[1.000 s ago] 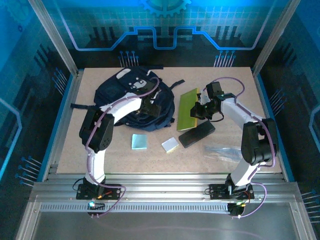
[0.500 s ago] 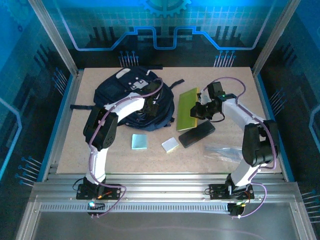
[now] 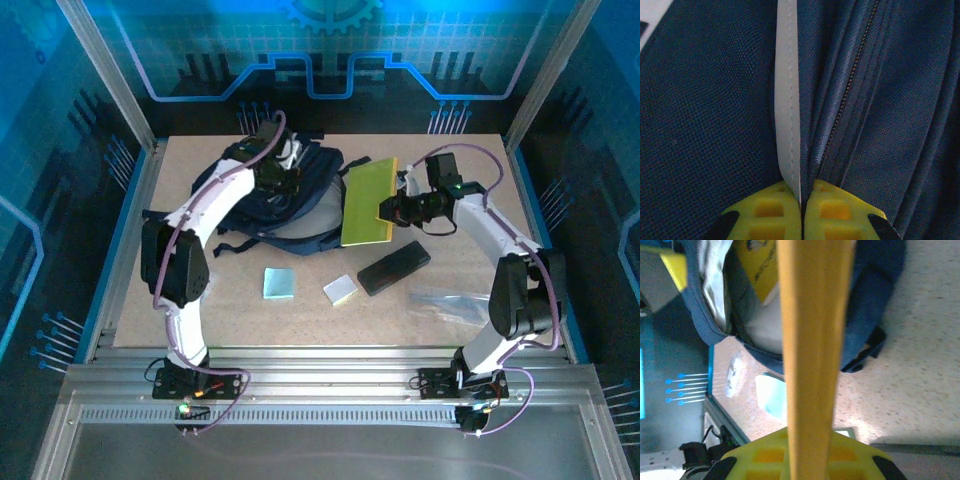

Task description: Pack the student bag

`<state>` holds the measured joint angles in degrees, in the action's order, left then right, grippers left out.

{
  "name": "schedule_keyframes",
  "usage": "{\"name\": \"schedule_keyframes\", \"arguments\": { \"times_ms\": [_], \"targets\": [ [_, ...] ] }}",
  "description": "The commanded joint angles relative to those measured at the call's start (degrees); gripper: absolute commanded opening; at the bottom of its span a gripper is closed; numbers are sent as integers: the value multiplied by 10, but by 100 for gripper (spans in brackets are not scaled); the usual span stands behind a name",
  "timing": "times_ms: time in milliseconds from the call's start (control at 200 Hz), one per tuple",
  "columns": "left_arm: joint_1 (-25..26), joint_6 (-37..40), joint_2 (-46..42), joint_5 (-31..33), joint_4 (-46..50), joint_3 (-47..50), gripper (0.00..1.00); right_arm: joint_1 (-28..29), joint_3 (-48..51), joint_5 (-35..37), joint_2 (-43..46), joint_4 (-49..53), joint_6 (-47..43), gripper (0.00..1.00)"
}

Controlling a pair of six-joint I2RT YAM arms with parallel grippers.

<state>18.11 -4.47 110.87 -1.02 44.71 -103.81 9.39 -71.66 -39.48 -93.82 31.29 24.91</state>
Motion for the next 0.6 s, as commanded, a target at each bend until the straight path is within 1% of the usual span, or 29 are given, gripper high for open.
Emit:
{"name": "schedule_keyframes", "arguments": {
  "times_ms": [0, 160, 225, 285, 430, 520, 595],
  "targets": [
    [-11, 14, -32, -52, -11, -38, 0, 24, -36, -67, -37, -44, 13, 0],
    [-14, 18, -31, -81, -20, -36, 0, 60, -88, -133, -122, -89, 39, 0],
    [-14, 16, -31, -95, -26, -30, 0, 83, -123, -144, -162, -81, 41, 0],
    [-14, 17, -32, -109, -35, -19, 0, 104, -150, -169, -195, -82, 40, 0],
    [-14, 19, -43, -115, -48, 5, 0, 133, -213, -198, -273, -53, 44, 0],
    [-14, 18, -53, -124, -61, 19, 0, 135, -251, -186, -317, -22, 42, 0],
    [-14, 15, -58, -128, -67, 26, 0, 134, -294, -138, -352, 23, 37, 0]
  ]
}}
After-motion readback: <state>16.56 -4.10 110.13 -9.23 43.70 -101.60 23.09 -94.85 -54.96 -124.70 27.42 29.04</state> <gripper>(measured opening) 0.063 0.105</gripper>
